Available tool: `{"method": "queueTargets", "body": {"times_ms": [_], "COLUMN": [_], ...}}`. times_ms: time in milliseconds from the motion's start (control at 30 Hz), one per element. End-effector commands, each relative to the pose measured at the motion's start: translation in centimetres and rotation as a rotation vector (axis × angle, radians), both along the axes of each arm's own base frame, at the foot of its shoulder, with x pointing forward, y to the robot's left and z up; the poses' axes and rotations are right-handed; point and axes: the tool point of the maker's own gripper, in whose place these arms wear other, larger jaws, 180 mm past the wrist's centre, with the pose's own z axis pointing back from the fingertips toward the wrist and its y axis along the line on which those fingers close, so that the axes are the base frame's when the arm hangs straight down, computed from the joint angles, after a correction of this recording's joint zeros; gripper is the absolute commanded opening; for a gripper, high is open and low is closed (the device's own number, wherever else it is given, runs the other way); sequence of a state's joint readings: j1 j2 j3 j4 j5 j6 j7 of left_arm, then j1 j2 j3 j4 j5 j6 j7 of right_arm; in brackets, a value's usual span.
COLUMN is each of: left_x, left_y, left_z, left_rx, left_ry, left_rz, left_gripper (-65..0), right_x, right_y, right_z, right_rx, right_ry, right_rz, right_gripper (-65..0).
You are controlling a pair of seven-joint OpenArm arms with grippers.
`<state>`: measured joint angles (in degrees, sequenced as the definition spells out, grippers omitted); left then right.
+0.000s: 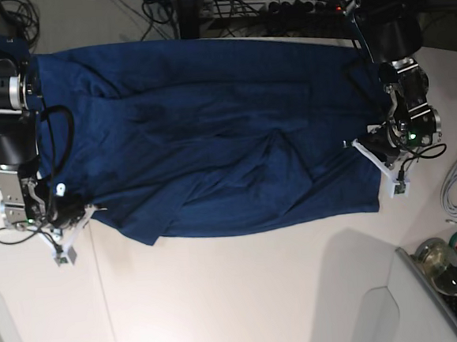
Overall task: Layout the t-shirt on the table in an organized manner, then fold the t-shirt properly
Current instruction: 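Grasp the shirt side edge with the left gripper near the hem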
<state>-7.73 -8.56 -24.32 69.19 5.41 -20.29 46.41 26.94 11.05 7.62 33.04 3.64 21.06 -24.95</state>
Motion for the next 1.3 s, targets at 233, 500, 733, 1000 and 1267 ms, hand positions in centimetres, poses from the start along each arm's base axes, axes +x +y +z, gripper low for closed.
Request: {"method": "queueTargets", "body": {"times_ms": [233, 500, 733, 1000, 1267], "left_x": [-1.1, -2.5, -1.3, 4.2, 7.8], "left_y": [0.5, 0.6, 1.2, 2.6, 3.7], "left_z": [2.0, 2.3, 7.0, 6.0, 3.3], "left_rx": [0.055, 0.078, 0.152, 0.074, -0.006], "left_ry": [-0.011, 0.0, -0.066, -0.068, -0.126], "left_rz": [-0.004, -0.01, -0.013, 0.025, 0.097], "left_gripper": [-65.0, -55.9, -21.7, -21.7, -21.7], "right_x": [0.8, 0.8, 0.8, 0.8, 0.6], "right_y": [-1.1, -1.0, -0.9, -0.9, -1.2], "right_z": [0.9, 0.8, 0.8, 0.8, 0.8], "right_rx": [-0.031, -0.03, -0.029, -0.029, -0.034], "right_ry": [-0.009, -0.007, -0.007, -0.007, -0.004], "right_rz": [-0.001, 0.001, 0.002, 0.002, -0.001], "right_gripper": [-64.4, -64.4, -64.4, -64.4, -64.4]}}
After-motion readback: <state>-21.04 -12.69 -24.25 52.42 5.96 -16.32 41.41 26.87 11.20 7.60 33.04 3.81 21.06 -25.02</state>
